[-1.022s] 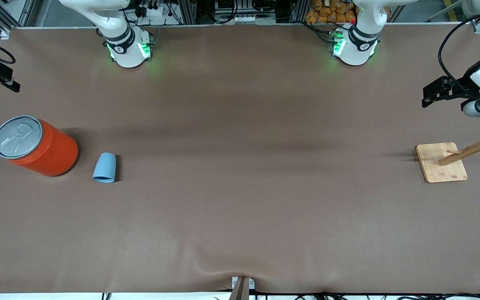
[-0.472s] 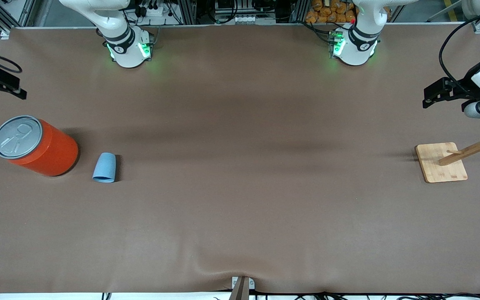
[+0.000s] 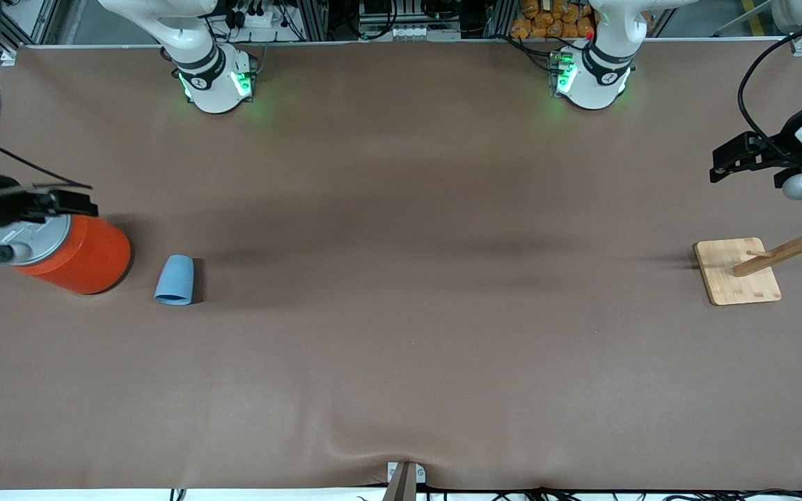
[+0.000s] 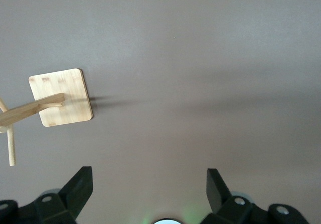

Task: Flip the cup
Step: 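Reach the right gripper down to the blue cup lying on its side, then close the right gripper on the blue cup's base and lift it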

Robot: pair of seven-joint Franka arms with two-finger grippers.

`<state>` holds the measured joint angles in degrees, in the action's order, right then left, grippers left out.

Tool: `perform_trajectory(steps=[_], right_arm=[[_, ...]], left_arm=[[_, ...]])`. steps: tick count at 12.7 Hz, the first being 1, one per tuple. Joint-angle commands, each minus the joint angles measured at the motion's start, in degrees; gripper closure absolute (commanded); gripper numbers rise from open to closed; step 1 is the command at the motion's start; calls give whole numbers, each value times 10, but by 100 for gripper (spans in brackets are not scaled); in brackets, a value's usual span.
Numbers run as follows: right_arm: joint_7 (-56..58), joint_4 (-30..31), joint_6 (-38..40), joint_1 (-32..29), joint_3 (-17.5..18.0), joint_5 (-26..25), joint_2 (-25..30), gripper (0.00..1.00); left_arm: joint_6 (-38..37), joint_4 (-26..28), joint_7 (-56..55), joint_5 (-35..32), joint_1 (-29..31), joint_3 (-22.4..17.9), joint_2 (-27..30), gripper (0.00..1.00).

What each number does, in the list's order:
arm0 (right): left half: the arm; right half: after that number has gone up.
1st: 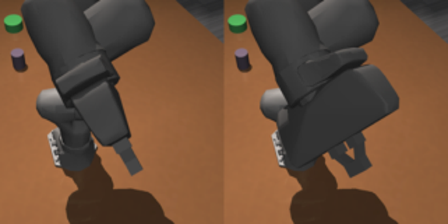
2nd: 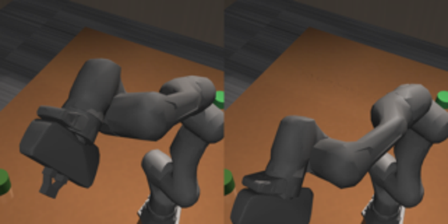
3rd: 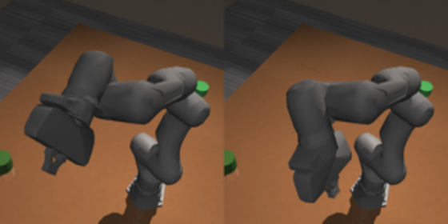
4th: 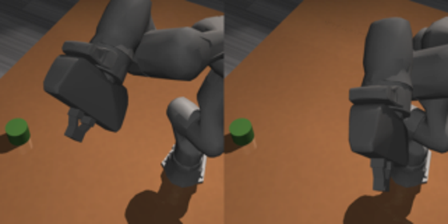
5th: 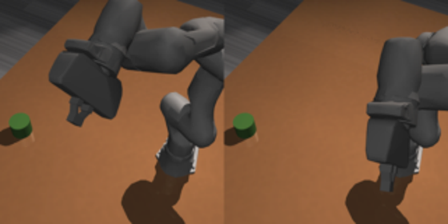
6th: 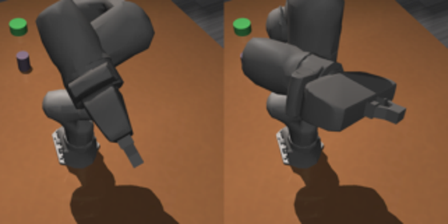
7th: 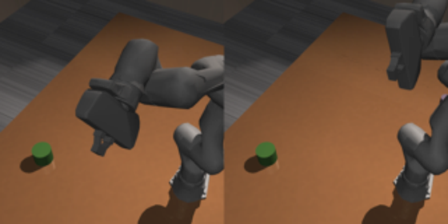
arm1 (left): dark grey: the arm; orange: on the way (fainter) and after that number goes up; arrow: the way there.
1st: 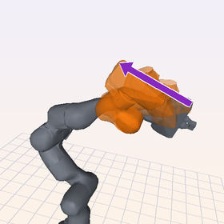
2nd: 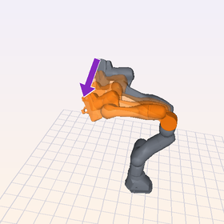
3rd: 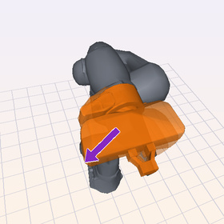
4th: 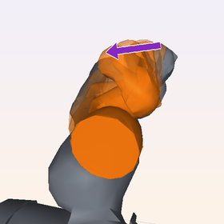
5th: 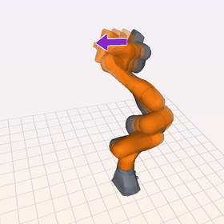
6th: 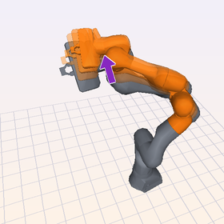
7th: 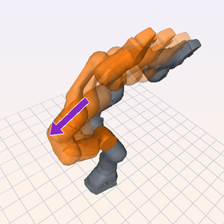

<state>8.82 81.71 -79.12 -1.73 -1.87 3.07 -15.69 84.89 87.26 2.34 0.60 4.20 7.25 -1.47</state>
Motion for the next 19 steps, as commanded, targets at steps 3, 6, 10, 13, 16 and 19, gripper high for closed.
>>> perform_trajectory(steps=[3,6,10,13,16,19], right_arm=[[7,134,-147,-4,-2,1,-5,0],[10,245,-301,-4,-2,0,-3,0],[14,328,-462,5,-2,-1,-21,0],[14,349,-527,15,-1,-1,-53,0],[14,367,-598,21,-1,-1,-82,0],[73,366,-669,12,-2,-7,-119,0]], left_arm=[[-3,-6,5,13,15,3,-3,0],[-3,-7,7,12,15,3,-3,0],[-3,-8,4,20,16,2,-3,0],[-3,-8,3,20,16,2,-3,0],[-3,-8,3,20,16,2,-3,0],[-3,-8,4,20,16,2,-3,0]])
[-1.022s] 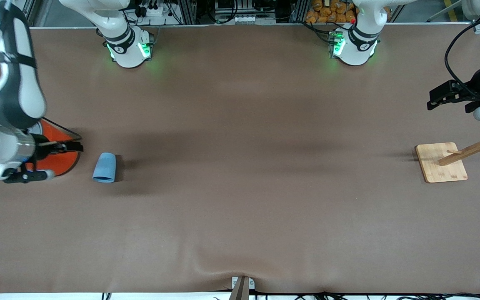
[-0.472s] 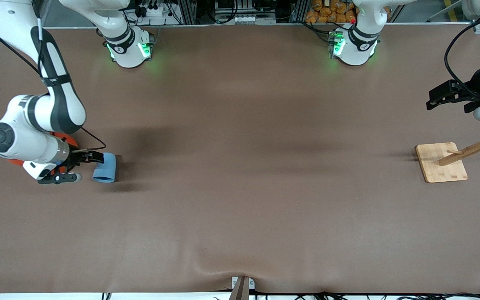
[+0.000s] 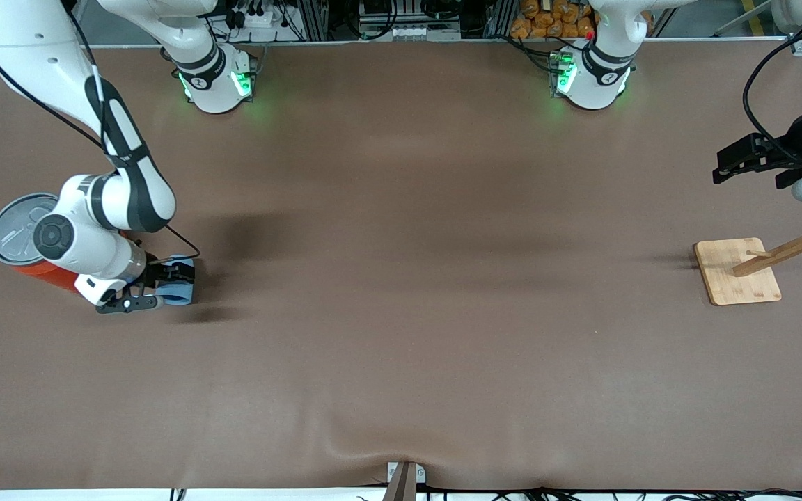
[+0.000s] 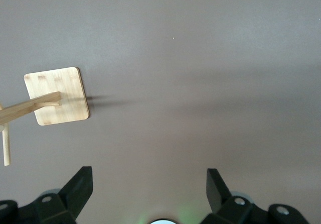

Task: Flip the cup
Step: 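Close the right gripper on the blue cup's base and lift it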

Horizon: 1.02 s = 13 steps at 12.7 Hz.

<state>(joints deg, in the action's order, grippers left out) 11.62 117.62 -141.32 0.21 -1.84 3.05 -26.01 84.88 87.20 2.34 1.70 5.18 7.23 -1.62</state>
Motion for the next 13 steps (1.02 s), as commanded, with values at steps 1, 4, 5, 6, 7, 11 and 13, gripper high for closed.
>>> perform_trajectory(steps=[1,4,5,6,7,11,13], right_arm=[[67,4,-50,-13,-1,-7,-21,40],[68,-32,26,-8,0,-2,-17,100],[66,-68,94,-7,1,2,-17,100],[66,-113,164,-6,3,10,-18,100],[66,-156,228,1,6,40,-18,100],[64,-272,329,58,49,113,-22,100],[28,-307,323,78,85,112,-39,100]], left_arm=[[-3,-7,4,8,6,2,-1,0],[-3,-7,5,8,6,2,-1,0],[-3,-7,6,8,6,3,-1,0],[-3,-7,6,8,6,2,-1,0],[-3,-8,6,8,5,3,-1,0],[-3,-9,6,8,5,3,-1,0],[-3,-9,6,8,5,3,-1,0]])
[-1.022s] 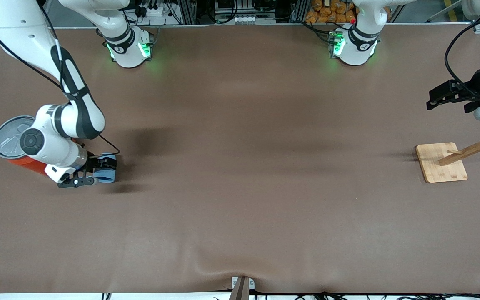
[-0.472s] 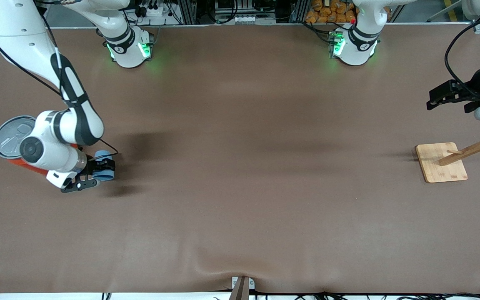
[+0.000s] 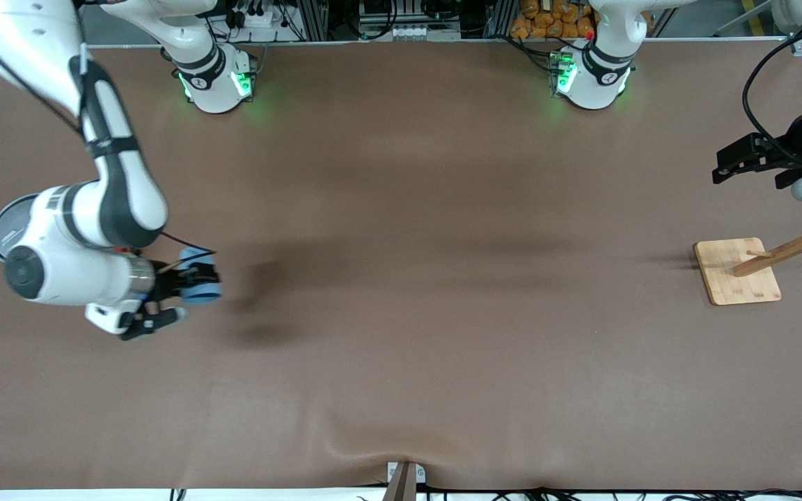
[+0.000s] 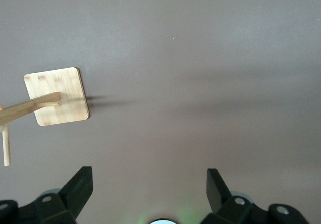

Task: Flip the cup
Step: 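Carry the blue cup with the right gripper to the table's middle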

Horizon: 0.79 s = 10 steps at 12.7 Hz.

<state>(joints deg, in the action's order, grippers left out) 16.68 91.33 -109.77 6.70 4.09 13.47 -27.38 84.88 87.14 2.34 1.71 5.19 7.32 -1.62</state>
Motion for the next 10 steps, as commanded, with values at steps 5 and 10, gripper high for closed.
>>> perform_trajectory(steps=[5,10], right_arm=[[1,-150,-81,102,104,-82,-100,100],[151,-150,-149,212,103,-237,-121,100]], left_arm=[[-3,-8,6,8,5,2,-1,0],[-3,-7,6,8,6,2,-1,0]])
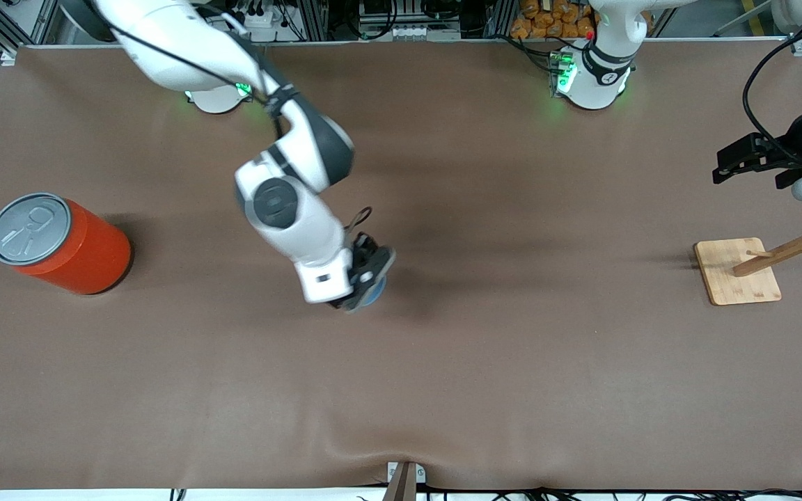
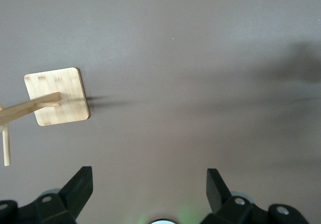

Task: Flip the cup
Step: 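Carry the blue cup with the right gripper to the table's middle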

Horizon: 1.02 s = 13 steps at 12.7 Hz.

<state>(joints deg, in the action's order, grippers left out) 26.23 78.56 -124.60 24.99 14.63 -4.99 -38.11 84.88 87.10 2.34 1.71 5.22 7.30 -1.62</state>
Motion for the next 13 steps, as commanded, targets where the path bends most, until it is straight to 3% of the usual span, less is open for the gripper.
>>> perform_trajectory(steps=[1,6,13], right_arm=[[79,-22,0,50,-3,-73,-21,100],[84,-41,-58,131,-7,-170,-97,100],[49,-46,-103,163,-17,-193,-145,100]], left_arm=[[-3,-7,5,8,6,3,-1,0],[-3,-7,5,8,6,3,-1,0],[-3,-7,6,8,6,3,-1,0]])
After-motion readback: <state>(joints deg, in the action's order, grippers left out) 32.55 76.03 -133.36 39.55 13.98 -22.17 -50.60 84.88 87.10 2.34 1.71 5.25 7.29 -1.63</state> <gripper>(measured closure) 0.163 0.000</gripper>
